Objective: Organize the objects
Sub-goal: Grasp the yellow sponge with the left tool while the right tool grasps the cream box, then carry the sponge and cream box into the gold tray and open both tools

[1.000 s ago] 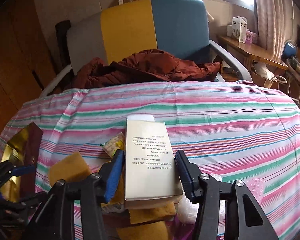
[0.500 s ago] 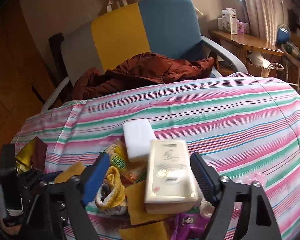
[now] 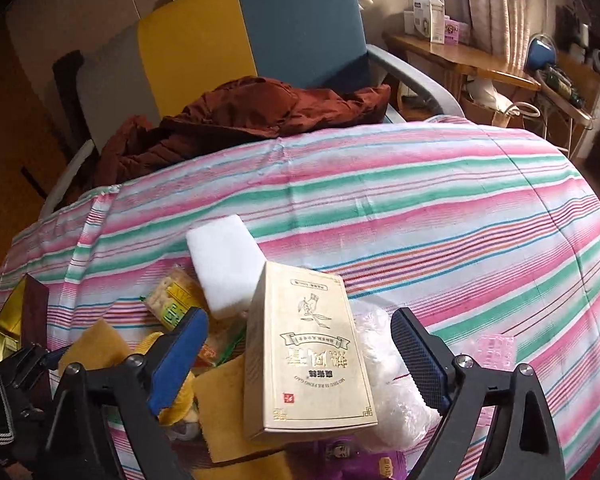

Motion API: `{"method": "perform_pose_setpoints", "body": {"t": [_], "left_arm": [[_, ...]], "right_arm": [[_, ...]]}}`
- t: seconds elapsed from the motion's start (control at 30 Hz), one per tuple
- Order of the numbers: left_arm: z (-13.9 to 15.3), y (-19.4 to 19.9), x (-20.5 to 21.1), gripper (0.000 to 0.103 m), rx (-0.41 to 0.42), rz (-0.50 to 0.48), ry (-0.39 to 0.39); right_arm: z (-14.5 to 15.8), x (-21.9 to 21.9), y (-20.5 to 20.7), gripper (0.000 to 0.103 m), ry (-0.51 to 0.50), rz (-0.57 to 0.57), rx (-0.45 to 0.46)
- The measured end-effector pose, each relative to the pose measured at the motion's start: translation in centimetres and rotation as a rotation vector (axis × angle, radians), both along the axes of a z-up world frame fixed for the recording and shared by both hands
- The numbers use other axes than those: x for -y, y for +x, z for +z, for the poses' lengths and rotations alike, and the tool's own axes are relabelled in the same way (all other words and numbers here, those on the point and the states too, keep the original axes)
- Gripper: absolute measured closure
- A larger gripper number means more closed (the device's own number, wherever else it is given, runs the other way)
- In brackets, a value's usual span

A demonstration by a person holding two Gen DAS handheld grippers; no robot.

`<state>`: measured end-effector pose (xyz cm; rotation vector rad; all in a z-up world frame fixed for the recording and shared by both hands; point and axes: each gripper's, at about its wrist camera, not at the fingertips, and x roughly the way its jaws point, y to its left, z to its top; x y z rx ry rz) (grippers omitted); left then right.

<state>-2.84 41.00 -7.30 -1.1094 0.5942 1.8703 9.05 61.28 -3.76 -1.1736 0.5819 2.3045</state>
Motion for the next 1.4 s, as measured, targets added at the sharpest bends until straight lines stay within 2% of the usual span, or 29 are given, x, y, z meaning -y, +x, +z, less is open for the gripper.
{"method": "perform_pose_setpoints", "body": {"t": [0.03,0.07,0.1,0.13,0.37,0.5,0.7,0.83,0.93,1.0,1.27,1.4], "left_arm": [[-0.1,0.1,-0.1,0.05,0.018,-0.013,0.01],[-0.2,0.2,-0.1,0.051,0.018,-0.016,0.014],[-0.1,0.4,-0.1,0.052,0.004,-0.019,0.018],[0.0,0.5,0.0,0.054,0.001,-0.023,0.03],[1.9,0.7,1.8,0.054,0.015,0.018,0.13],[3.1,1.1,3.1,0.054,0.026,0.046,0.161],[5.1,2.0,6.9,0.054,0.012,0.105,0.191],[6.9,2.0,11.4,0.054,-0.01,0.169,0.229],[7.9,1.0,15.6,0.054,-0.027,0.244,0.252],[8.3,0.0,19.0,0.054,-0.039,0.317,0.257],[7.4,-3.5,30.6,0.054,-0.026,0.593,0.262],[7.1,-4.1,34.3,0.054,-0.019,0.677,0.277]], "right_arm": [[-0.3,0.0,-0.2,0.013,-0.006,0.01,0.01],[-0.5,0.3,-0.4,0.026,-0.004,0.024,0.021],[-0.7,0.6,-0.6,0.046,0.011,0.036,0.041],[-0.8,0.9,-0.7,0.048,0.021,0.048,0.053],[0.2,0.8,0.0,0.05,0.026,0.041,-0.006],[0.8,1.0,0.0,0.05,0.035,0.046,-0.03],[2.6,0.7,1.2,0.05,0.049,0.014,-0.125],[3.6,0.4,2.3,0.05,0.045,-0.025,-0.188],[4.0,0.7,2.8,0.05,0.013,-0.03,-0.224],[4.5,1.6,2.8,0.05,0.033,-0.018,-0.218],[8.7,7.0,2.4,0.05,0.095,0.07,-0.285],[10.8,11.1,1.3,0.05,0.111,0.17,-0.32]]}}
